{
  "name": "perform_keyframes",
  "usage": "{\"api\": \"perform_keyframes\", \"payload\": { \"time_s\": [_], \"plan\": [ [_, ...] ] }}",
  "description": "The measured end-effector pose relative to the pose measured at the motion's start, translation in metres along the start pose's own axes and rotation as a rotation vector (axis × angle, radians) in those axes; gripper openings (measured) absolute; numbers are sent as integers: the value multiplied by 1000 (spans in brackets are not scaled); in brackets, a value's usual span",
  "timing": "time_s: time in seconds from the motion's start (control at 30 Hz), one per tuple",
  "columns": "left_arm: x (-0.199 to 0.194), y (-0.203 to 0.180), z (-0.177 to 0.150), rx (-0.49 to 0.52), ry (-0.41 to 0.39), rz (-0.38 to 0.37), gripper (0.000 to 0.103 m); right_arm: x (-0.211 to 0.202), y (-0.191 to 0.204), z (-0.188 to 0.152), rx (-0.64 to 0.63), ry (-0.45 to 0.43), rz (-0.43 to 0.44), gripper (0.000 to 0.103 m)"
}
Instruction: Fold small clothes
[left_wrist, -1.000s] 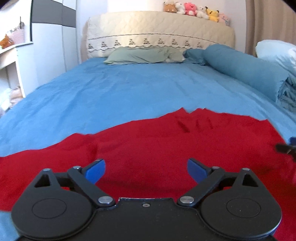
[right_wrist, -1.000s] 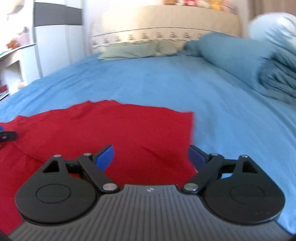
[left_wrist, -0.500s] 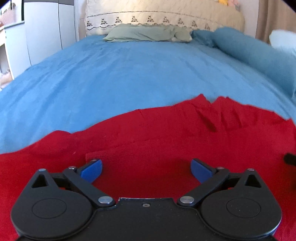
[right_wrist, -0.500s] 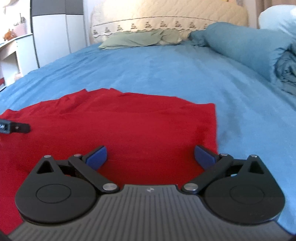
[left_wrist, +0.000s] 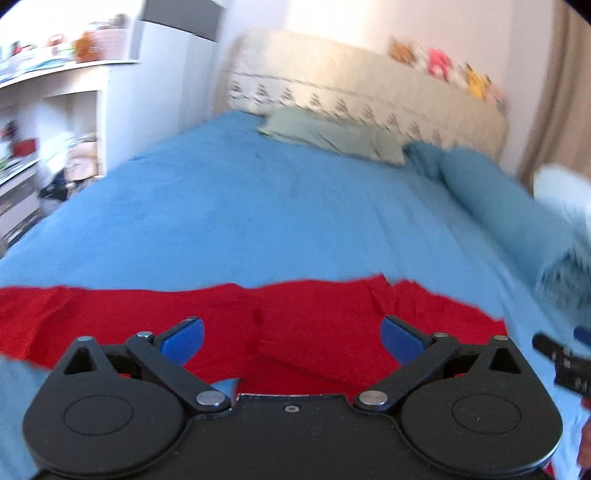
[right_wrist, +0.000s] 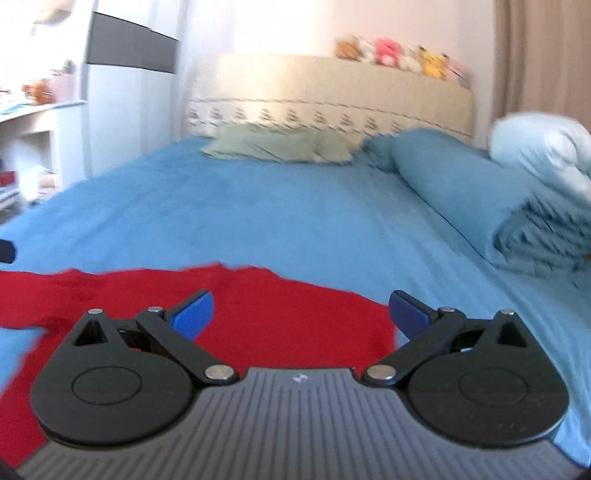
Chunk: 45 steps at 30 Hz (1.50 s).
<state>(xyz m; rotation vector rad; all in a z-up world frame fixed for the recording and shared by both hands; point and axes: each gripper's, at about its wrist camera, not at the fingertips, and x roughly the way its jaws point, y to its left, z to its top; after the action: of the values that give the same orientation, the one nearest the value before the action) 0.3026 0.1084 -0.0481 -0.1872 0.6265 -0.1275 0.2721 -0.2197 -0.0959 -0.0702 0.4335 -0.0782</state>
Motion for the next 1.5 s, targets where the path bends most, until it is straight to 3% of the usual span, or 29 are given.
{"api": "perform_keyframes", "payload": {
  "time_s": [0.17, 0.33, 0.5, 0.7, 0.73, 0.8, 0.93, 1.0, 1.1, 1.13, 1.17, 1.33, 1.5],
  "plan": [
    [-43, 69, 2, -145, -71, 53, 103, -37, 38, 11, 5, 0, 154, 103],
    [-53, 150, -9, -301, -118, 135, 103, -43, 78, 4, 5, 32, 188, 103],
    [-38, 229, -28, -478, -121, 127, 101, -39, 124, -10, -26, 66, 208, 103],
    [-9, 295, -54, -618, -105, 209, 93, -21, 169, -27, -80, 112, 218, 103],
    [-2, 303, -56, -626, -100, 226, 88, -19, 176, -28, -89, 113, 219, 103],
    [8, 312, -56, -612, -103, 244, 78, -14, 185, -30, -104, 118, 218, 103],
    [24, 323, -45, -583, -117, 252, 73, -4, 197, -34, -126, 132, 220, 103],
    [29, 328, -40, -597, -129, 264, 66, -1, 199, -37, -134, 141, 222, 103],
    [37, 336, -34, -613, -113, 293, 30, 3, 200, -40, -139, 151, 221, 103],
    [39, 338, -33, -614, -104, 304, 11, 4, 200, -42, -139, 155, 220, 103],
    [40, 340, -32, -618, -98, 300, 5, 5, 199, -42, -138, 157, 219, 103],
    [34, 332, -24, -578, -104, 298, 4, 4, 184, -44, -92, 142, 236, 103],
    [25, 282, 9, -465, -137, 241, 4, -6, 157, -40, -74, 107, 222, 103]
  ]
}}
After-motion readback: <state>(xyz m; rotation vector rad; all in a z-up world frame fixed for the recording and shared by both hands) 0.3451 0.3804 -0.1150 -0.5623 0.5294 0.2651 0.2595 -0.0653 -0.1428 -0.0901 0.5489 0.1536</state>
